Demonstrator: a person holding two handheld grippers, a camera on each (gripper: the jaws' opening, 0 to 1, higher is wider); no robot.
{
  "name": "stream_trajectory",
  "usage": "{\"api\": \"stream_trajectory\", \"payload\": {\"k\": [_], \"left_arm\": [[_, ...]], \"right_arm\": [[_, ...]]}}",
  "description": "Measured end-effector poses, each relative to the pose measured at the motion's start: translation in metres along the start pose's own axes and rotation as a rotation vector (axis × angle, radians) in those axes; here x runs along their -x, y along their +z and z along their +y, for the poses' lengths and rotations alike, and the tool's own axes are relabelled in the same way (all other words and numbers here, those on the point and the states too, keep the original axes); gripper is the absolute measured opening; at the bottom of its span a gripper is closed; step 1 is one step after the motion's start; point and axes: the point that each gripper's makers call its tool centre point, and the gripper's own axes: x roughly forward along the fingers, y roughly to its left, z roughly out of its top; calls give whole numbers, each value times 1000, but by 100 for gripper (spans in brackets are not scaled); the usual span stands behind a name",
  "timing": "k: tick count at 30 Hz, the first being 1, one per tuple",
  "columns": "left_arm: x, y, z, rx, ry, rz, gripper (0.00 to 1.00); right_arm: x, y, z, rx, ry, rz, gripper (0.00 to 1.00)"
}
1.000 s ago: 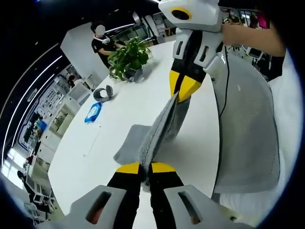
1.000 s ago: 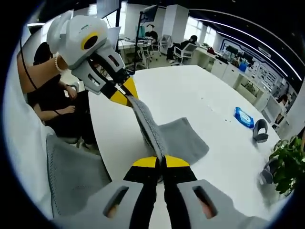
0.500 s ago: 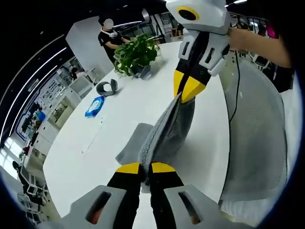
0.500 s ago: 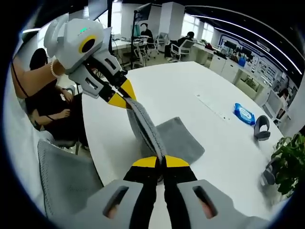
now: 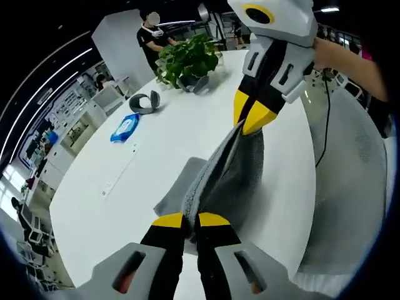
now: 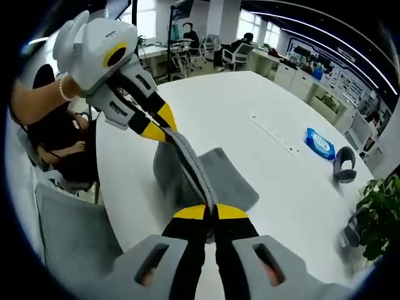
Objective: Fold the towel on the table until its edges align and the towel forms a compact rectangular stack.
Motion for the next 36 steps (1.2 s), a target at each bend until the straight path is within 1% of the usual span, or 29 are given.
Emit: {"api": "stream_trajectory", "payload": {"k": [4, 7, 11, 18, 24, 27, 31, 36], "left_arm": [[-13, -1, 6, 26, 1, 10, 6], [-22, -4, 8, 28, 7, 19, 6], [-38, -11, 11, 31, 22, 46, 6], [-68, -24, 17, 69, 43, 56, 6], [-91, -36, 20, 109, 48, 80, 7], [-102, -43, 19, 110, 49, 83, 7], [-113, -47, 21, 123, 65, 82, 7], [-127, -48, 26, 115, 88, 78, 7]], "right_arm": [[-9, -3, -8, -24, 2, 24, 1], [-18, -6, -13, -26, -1, 30, 1], [-32, -10, -20, -53, -10, 33, 1], [-65, -27, -36, -66, -55, 68, 1], [-90, -39, -43, -85, -76, 82, 2], [-100, -44, -47, -92, -94, 81, 2], [-112, -48, -54, -86, -133, 76, 2], [-126, -57, -64, -55, -170, 84, 3]]}}
